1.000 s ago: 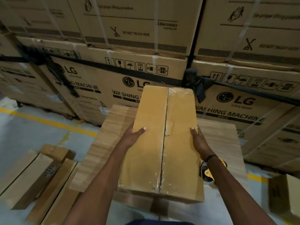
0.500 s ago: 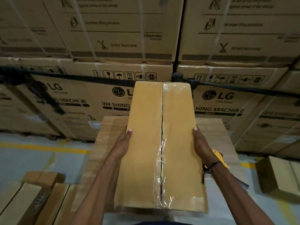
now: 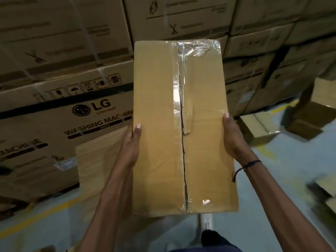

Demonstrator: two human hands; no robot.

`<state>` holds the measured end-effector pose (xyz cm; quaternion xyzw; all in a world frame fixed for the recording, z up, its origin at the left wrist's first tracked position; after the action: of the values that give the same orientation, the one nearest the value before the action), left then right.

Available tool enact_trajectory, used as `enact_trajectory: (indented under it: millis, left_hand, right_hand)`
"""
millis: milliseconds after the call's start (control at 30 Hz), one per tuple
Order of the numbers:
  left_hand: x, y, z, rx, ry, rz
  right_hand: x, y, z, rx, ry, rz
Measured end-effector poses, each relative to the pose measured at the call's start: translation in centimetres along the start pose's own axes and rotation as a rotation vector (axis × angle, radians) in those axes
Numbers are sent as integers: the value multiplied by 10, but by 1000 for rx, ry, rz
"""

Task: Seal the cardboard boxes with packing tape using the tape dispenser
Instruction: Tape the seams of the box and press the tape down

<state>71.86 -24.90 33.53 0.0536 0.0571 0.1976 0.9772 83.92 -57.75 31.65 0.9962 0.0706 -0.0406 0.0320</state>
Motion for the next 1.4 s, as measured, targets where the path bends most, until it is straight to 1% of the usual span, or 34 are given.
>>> enact_trajectory:
  millis: [67,167,300,433,533,633,733,800,867,967,1033,1100,1200,1267,1333,1400]
  left_hand:
    - [3,-29,7,-23,-21,-84]
    - [5,-88,23,-32,-74,-228]
    - [-1,-177,45,-31,-137,-409]
    - [-15,-270,53,-61,-135,-565]
    - [-21,-345,45,3,-128,-664]
    - [-33,-419,38,45,-118,-773]
    - [-47,-491,33,55,-103,-819]
    - [-55,-535,27,64,-92,-845]
    - [-61,-576,19,69,-74,-861]
    - [-65,-628,9,70,-25,-865]
    - [-64,-656,2,59,8,-877]
    - [-59,-677,-2,56,24,-867]
    - [-37,-703,-12,64,45,-830]
    - [-13,-719,-21,58,63,-798]
    - [14,-736,-31,68,86,-763]
    - [45,-754,-42,65,114,-721]
  right_hand:
    - [-18,37,-3,6,15,94]
    - [-59,85,-32,-72,39,254]
    - [-100,166,-33,-118,48,443]
    - [-136,246,-13,-112,34,582]
    - [-161,310,8,-101,29,697]
    - [-178,372,37,-80,-35,776]
    - [-189,429,54,-68,-93,854]
    - [-193,463,63,-5,-117,897]
    - [-194,495,71,44,-149,900]
    - [-190,540,81,22,-202,879]
    - [-182,565,88,29,-252,876]
    - [-167,585,93,36,-264,861]
    - [-126,607,95,-17,-260,823]
    - [-91,619,100,-89,-303,787]
    - [-52,632,111,-118,-318,732]
    - [-11,648,124,-136,-316,712]
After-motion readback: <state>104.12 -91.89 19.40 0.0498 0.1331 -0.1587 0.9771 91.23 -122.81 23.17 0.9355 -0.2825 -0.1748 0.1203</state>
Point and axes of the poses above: each hand's wrist, its own x-axis towards the middle knuckle, its own y-axis out of the back of the hand, z = x × y, the point moved 6 cm from there along x, towards the middle knuckle, and after that the axes turned 1 degree about -y, right-handed, at the moved point
